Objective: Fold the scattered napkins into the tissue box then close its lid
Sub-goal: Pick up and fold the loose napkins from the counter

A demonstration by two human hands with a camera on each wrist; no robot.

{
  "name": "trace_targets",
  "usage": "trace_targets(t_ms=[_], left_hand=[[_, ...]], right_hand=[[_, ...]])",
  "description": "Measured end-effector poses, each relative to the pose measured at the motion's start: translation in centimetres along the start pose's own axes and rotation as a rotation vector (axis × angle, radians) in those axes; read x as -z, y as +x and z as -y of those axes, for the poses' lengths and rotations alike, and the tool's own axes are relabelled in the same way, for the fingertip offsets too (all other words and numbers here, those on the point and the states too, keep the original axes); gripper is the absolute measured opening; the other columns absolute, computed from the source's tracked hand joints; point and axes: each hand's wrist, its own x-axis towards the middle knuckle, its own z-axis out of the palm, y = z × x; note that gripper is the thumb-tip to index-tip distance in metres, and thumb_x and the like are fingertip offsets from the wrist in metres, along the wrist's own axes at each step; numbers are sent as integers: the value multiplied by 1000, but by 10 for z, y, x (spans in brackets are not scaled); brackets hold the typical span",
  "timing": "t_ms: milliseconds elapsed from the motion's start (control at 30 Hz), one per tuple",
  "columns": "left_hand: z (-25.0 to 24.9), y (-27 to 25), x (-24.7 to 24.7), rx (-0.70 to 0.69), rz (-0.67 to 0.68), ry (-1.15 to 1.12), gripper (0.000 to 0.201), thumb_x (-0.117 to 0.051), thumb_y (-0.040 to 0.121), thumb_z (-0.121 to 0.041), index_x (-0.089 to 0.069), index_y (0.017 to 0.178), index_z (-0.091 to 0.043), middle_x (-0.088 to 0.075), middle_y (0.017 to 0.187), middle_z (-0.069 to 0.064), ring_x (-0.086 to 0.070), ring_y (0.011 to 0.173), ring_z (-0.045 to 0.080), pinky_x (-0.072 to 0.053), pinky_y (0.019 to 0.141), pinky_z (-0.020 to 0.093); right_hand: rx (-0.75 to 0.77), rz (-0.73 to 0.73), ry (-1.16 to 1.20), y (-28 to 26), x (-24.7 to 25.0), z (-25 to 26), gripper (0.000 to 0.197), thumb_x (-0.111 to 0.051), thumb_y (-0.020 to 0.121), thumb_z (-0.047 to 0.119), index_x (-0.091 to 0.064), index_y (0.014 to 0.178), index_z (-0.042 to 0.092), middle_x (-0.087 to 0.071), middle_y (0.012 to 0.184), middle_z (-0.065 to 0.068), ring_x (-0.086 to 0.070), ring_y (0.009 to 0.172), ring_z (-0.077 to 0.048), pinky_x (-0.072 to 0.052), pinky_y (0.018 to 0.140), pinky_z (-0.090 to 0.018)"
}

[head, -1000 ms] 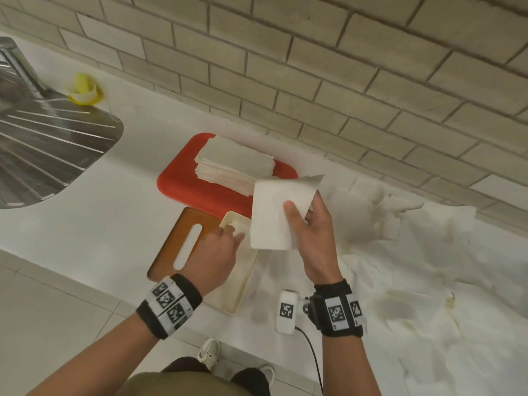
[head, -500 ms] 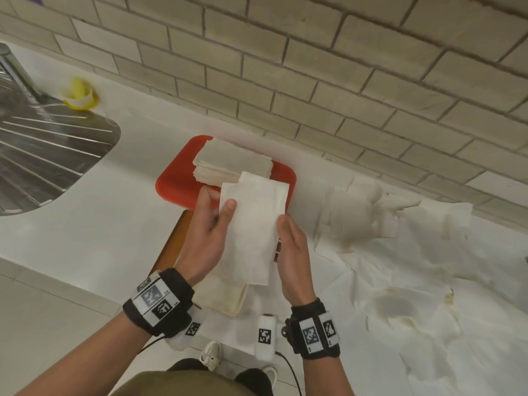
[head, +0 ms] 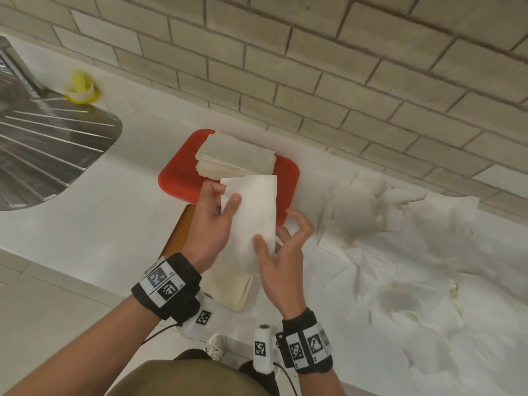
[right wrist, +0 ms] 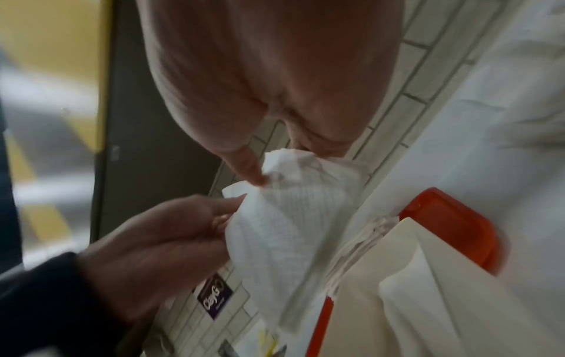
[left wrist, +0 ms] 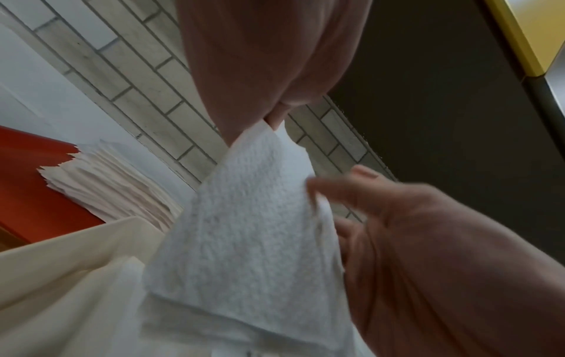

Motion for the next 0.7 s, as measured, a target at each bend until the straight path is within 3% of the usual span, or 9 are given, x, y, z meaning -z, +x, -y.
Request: trace_targets(t_ms=[100,200,300,333,367,467,533,633,700], left_hand=[[2,11,5,164,12,33,21,-62,96,-38,-50,107,-25,-67,118,15,-67,113,40,-56,96,58],[9,22,8,292,100,141,18,-57,95,-39,-47,104,-27,-61,108,8,-63,103,31,-54,91,52],[18,28,11,154,142,415,22,-55,107,-19,-37,119,-16,-53,103,-2,-57,89,16,-48,76,30],[21,29,14,89,141,484,27,-57,106,-13,-34,122,-14,-55,105,-2,-60,91,14,-47,75,28],[27,29,19,29,138,547,33,-59,105,-11,-32,122,-15,-58,109,0,-63,95,15,-50,77,29],[46,26,35,-65,178,784,44,-66,96,-10,-32,121,-22,-61,106,7,-65,90,29,-56,77,50],[56,20,43,-1,281,916,51,-69,93,-8,-34,124,-27,-61,104,6,-64,87,31,-55,75,48],[69,11,44,37,361,1067,52,-66,92,1,-47,131,-27,-61,100,2,-59,88,27,-44,71,37],[72,8,41,26,322,1107,49,-68,93,0,-53,135,-20,-62,105,6,-61,96,32,-44,76,37]], right_hand=[[-18,150,-241,-14,-7,-13,43,-60,102,2,-51,124,37,-69,117,15,-65,78,-3,-48,72,-16],[-185,237,-326,-22,-22,-25,32,-56,102,2,-56,116,31,-68,107,11,-63,73,-8,-44,64,-13],[-314,248,-396,-18,-38,-39,32,-53,103,2,-53,126,25,-68,112,4,-64,80,-5,-48,72,-11],[-369,274,-420,-14,-43,-44,34,-52,104,2,-51,132,20,-67,121,0,-65,91,-5,-50,80,-14],[-431,318,-452,-10,-49,-48,37,-51,104,1,-47,139,13,-64,132,-7,-65,107,-13,-52,90,-21],[-568,419,-542,3,-65,-49,62,-55,103,0,-26,157,-7,-50,154,-21,-57,137,-34,-51,111,-36],[-602,468,-591,9,-70,-46,72,-59,104,4,-18,162,-9,-44,159,-23,-51,143,-37,-48,115,-38],[-560,588,-697,10,-67,-34,52,-58,107,15,-42,151,-7,-48,152,-24,-51,140,-38,-45,113,-39],[-531,577,-688,8,-53,-30,41,-55,108,22,-51,143,1,-53,143,-22,-62,127,-38,-53,106,-41]])
